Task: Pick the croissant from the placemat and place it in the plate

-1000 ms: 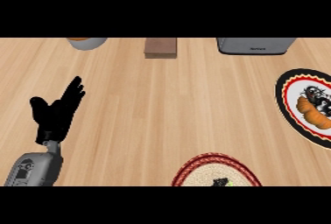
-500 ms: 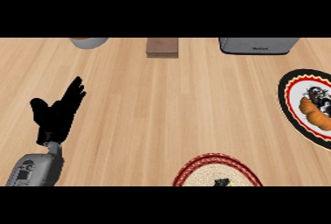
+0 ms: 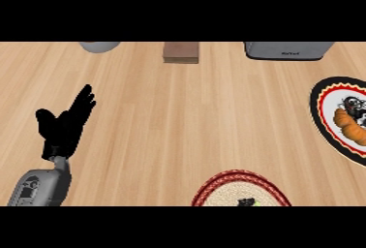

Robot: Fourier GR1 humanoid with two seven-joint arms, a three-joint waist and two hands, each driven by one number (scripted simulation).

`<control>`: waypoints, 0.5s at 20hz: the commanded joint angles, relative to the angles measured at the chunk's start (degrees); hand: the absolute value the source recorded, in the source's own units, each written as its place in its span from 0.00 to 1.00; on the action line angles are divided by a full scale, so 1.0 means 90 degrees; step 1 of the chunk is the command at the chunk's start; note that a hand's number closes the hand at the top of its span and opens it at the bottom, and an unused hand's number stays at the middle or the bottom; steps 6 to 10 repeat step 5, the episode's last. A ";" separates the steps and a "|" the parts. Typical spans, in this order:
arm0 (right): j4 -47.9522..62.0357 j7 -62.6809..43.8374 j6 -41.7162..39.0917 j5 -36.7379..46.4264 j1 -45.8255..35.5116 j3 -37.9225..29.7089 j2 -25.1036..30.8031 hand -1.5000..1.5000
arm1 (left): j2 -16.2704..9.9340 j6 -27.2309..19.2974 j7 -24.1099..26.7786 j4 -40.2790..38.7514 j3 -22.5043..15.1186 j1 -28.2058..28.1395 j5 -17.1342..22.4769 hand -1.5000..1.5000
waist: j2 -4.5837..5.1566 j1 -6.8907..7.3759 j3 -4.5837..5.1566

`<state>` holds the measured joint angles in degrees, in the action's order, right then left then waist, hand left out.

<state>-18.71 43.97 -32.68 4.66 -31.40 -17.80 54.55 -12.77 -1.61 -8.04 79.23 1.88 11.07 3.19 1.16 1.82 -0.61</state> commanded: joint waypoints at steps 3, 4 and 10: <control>0.0053 0.1010 -0.1200 -0.0018 0.0223 0.0100 0.0230 0.00 | 0.0018 0.0003 -0.0185 0.0113 -0.0050 0.0100 0.0000 0.50 | -0.0002 0.0030 -0.0011; 0.0101 0.0983 -0.1063 -0.0001 0.0309 0.0124 0.0200 0.00 | -0.0106 0.0161 0.0046 0.0073 0.0066 -0.0126 0.0093 0.50 | 0.0015 0.0103 -0.0012; 0.0033 0.0961 -0.1177 0.0004 0.0279 0.0175 0.0281 0.00 | -0.0142 0.0132 -0.0231 0.0090 0.0150 0.0232 0.0178 0.50 | 0.0018 0.0044 -0.0018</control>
